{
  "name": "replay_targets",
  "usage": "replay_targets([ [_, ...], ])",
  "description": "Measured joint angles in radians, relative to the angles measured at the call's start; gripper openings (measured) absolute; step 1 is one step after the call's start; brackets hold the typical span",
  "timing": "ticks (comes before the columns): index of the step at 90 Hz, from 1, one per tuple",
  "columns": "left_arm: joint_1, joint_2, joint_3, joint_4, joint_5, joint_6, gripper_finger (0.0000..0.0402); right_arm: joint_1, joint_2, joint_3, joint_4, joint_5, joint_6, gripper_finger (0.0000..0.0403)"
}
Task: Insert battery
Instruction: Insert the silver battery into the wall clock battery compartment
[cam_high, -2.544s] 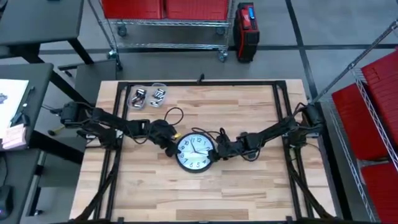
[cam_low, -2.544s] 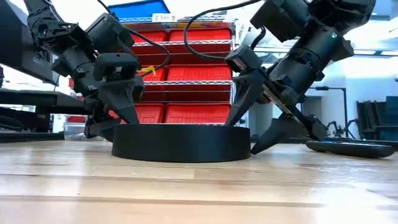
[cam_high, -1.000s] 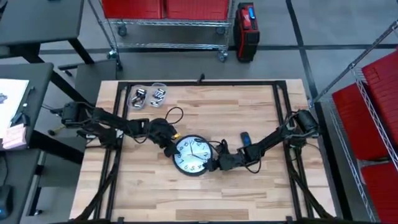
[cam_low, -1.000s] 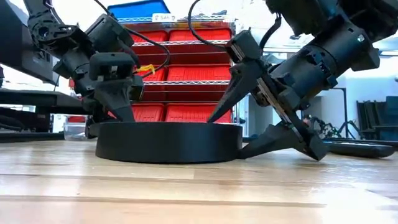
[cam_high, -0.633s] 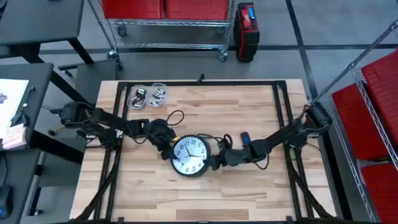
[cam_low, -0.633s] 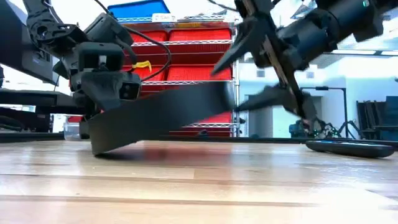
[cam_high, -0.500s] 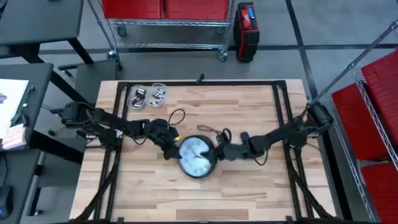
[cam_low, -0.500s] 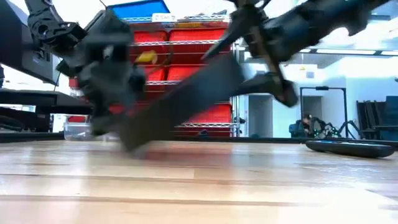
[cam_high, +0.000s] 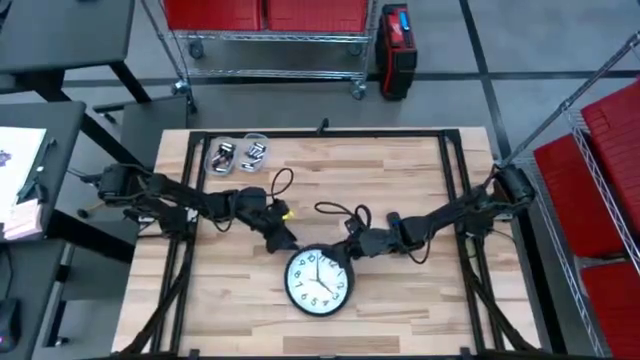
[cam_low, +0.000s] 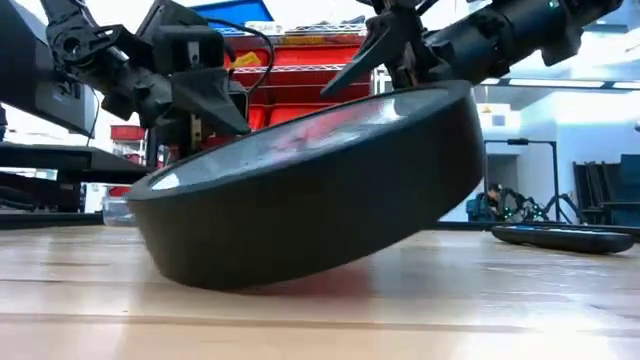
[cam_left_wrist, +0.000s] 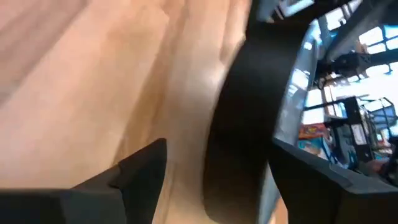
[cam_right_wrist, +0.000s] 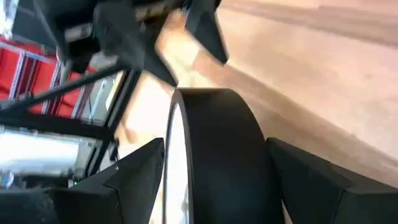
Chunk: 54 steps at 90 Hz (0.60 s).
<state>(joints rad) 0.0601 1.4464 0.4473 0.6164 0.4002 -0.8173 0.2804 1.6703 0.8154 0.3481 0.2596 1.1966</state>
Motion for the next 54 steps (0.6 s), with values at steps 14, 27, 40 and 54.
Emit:
replay_targets([
  [14, 0.0, 0.0, 0.0, 0.002, 0.001, -0.012, 0.0255, -0.007, 0.0, 0.0, -0.041, -0.077, 0.006, 0.027],
  [27, 0.0, 0.0, 0.0, 0.003, 0.0, -0.017, 0.0255, -0.01, 0.0, 0.0, -0.09, -0.141, 0.006, 0.027],
  [40, 0.0, 0.0, 0.0, 0.003, -0.006, -0.018, 0.0256, -0.009, 0.017, 0.0, -0.113, -0.235, 0.002, 0.027],
  [54, 0.0, 0.0, -0.002, -0.001, -0.008, -0.018, 0.0256, -0.001, 0.048, 0.0, -0.128, -0.265, 0.013, 0.027],
])
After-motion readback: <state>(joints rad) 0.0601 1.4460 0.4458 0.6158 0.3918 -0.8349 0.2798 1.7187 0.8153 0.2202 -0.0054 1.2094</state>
